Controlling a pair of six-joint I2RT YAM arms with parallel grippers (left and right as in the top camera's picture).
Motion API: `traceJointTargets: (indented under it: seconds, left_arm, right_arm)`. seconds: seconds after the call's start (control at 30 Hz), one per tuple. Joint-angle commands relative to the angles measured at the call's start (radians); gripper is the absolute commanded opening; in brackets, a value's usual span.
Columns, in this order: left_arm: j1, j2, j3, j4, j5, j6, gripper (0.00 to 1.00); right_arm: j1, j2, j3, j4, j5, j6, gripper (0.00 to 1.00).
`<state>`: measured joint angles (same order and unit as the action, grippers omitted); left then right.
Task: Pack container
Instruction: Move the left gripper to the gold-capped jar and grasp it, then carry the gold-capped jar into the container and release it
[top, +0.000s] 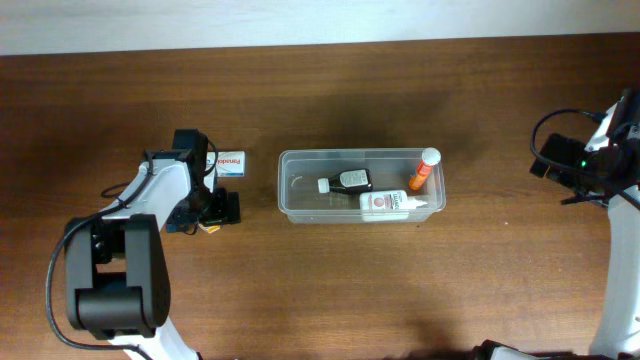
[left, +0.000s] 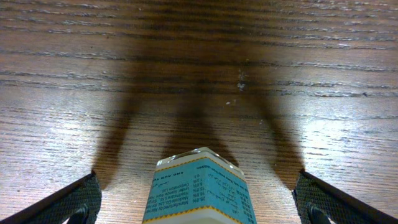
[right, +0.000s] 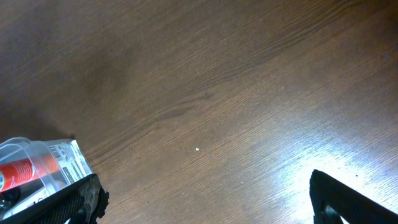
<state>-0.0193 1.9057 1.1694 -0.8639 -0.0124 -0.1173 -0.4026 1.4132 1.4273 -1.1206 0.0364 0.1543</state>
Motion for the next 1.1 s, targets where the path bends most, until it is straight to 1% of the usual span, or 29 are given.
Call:
traceJointTargets:
  seconds: [0.0, 0.17, 0.3, 0.33, 0.43, 0.57, 0.6, 0.67, 0.97, 1.07]
  left_arm:
    - [0.002, 0.021, 0.011, 0.000, -0.010, -0.009, 0.99]
    - [0.002, 0.021, 0.011, 0.015, -0.010, -0.009, 0.98]
    - [0.002, 0.021, 0.011, 0.014, -0.010, -0.009, 0.89]
    - [0.002, 0.021, 0.011, 0.014, -0.010, -0.009, 0.84]
    - [0.002, 0.021, 0.011, 0.014, -0.010, -0.010, 0.76]
    - [0.002, 0.021, 0.011, 0.014, -0.010, -0.010, 0.61]
    - [0.002, 0.021, 0.011, 0.014, -0.010, -0.010, 0.53]
    - [0.002, 0.021, 0.011, 0.014, -0.010, -0.010, 0.47]
    - [0.002, 0.021, 0.011, 0.013, -0.010, -0.010, 0.41]
    - [0.002, 0.021, 0.011, 0.011, -0.010, -0.010, 0.37]
  right_arm:
    - [-0.003, 0.002, 0.016, 0.003, -0.002, 0.005, 0.98]
    - [-0.003, 0.002, 0.016, 0.003, -0.002, 0.005, 0.98]
    - [-0.003, 0.002, 0.016, 0.003, -0.002, 0.005, 0.98]
    - [-0.003, 0.002, 0.016, 0.003, -0.002, 0.005, 0.98]
    - [-0.003, 0.002, 0.016, 0.003, -0.002, 0.005, 0.98]
    - [-0.003, 0.002, 0.016, 0.003, -0.002, 0.005, 0.98]
    - [-0.003, 0.002, 0.016, 0.003, -0.002, 0.005, 0.98]
    - [-0.003, 0.002, 0.016, 0.003, -0.002, 0.005, 0.98]
    - [-0.003, 0.002, 0.016, 0.003, -0.002, 0.005, 0.98]
    - [-0.003, 0.002, 0.016, 0.003, -0.002, 0.005, 0.98]
